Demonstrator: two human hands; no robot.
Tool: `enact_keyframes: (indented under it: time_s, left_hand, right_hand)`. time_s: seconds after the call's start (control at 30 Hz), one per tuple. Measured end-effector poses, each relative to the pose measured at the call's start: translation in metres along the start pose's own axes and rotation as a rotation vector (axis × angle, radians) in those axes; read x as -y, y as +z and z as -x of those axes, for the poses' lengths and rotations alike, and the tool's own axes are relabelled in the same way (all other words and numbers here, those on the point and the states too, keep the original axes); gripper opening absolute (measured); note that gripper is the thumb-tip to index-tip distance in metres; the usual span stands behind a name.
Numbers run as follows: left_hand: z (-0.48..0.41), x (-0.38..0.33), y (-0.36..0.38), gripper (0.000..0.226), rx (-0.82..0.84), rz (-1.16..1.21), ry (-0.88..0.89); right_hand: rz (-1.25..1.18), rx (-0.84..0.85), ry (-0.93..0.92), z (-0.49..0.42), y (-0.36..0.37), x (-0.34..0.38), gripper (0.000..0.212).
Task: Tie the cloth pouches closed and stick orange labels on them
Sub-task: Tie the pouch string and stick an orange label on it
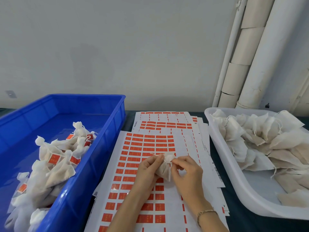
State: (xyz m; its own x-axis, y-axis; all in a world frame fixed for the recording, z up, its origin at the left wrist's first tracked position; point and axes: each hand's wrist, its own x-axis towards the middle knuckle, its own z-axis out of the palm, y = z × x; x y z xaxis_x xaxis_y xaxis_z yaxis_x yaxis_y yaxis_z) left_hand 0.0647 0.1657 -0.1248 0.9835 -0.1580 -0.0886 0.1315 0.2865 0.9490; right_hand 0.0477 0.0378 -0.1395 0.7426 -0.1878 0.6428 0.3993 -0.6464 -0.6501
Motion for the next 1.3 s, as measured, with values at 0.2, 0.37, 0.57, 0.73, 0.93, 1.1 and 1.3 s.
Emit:
enact_keyframes:
  time_s: [0.2,0.37,0.57,0.73,0.93,1.1,1.3]
  left_hand:
    - [0.003,0.000,0.001,0.026,0.031,-0.139,0.089]
    - [0.004,-0.003,0.000,0.026,0.060,-0.189,0.109]
    - [0.002,0.001,-0.002,0.024,-0.030,-0.199,0.066]
    - [0.003,0.000,-0.001,0.004,-0.034,-0.181,0.099]
    - [0.002,0.001,-0.003,0.003,-0.083,-0.193,0.128]
    - [0.002,0.001,-0.003,0.006,-0.100,-0.228,0.158]
    - [0.001,0.002,-0.005,0.016,-0.104,-0.331,0.220]
  right_hand:
    - [-0.196,0.011,0.080,-0.003,-0.003,0.002,0.015]
    - [-0.240,0.013,0.101,-0.003,-0.006,0.005,0.011]
    - [-0.210,-0.029,-0.013,-0.002,-0.008,0.006,0.021]
    - [-0.147,-0.044,-0.111,-0.002,-0.008,0.002,0.017]
    - [-0.117,-0.015,-0.167,-0.001,-0.007,-0.003,0.019]
    - [-0.098,0.013,-0.178,0.002,-0.006,-0.005,0.022]
    - [-0.031,0.010,-0.148,0.003,-0.006,-0.005,0.023]
